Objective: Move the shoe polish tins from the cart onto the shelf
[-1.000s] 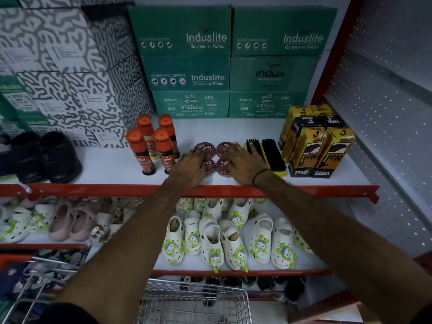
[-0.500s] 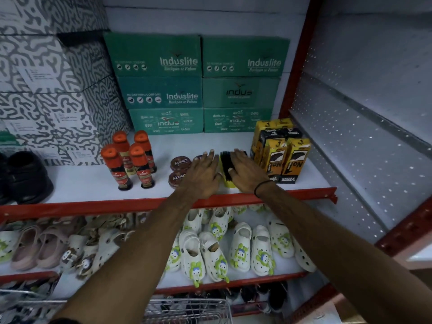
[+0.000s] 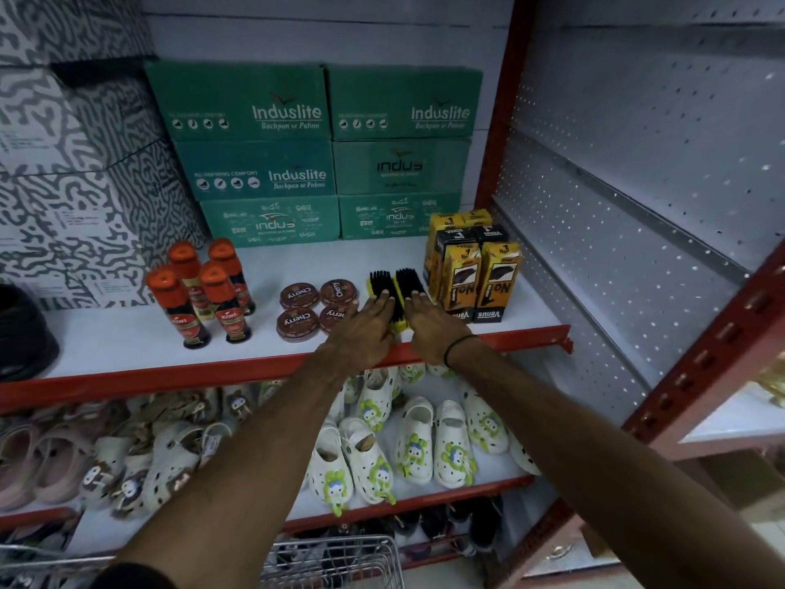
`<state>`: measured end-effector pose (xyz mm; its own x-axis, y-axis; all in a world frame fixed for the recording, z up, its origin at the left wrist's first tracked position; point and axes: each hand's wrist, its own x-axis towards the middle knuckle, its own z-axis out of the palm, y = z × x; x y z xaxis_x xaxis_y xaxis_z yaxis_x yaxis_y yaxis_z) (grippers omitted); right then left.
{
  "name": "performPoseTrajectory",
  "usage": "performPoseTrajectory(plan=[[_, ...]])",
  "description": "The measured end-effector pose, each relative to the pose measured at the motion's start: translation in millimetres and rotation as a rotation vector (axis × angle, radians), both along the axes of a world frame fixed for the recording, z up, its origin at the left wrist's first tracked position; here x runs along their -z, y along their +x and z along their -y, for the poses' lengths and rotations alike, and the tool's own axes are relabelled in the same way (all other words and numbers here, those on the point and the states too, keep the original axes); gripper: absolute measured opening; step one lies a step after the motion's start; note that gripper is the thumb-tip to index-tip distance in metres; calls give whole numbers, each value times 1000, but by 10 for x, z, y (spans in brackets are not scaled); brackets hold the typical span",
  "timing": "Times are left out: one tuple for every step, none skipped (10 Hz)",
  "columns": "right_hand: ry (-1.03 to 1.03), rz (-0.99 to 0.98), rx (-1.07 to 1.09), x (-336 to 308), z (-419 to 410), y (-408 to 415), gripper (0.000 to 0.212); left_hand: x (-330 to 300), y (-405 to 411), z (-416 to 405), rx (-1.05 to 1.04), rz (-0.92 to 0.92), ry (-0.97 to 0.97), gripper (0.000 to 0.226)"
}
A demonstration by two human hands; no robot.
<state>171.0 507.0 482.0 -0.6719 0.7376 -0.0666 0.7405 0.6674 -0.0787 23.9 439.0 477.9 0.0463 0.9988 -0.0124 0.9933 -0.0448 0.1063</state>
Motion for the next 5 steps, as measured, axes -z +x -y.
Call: performPoseTrajectory(plan=[[3,-3,-1,-7,-20,-4,73,-10,16,-20,-2,19,-4,70],[-11,0,7,-28,-16,-15,76,-18,21,-30,-12,42,-15,70],[-26,-7,8,-43,-8,-20,76,-17,19,-42,-18,59,-11,70],[-26,-25,7,-49,-8,-41,74,33,18,-57,-11,69,12,70],[-45,-32,9,-89,-11,-60,71,13,-13,-46,-12,84,16,70]])
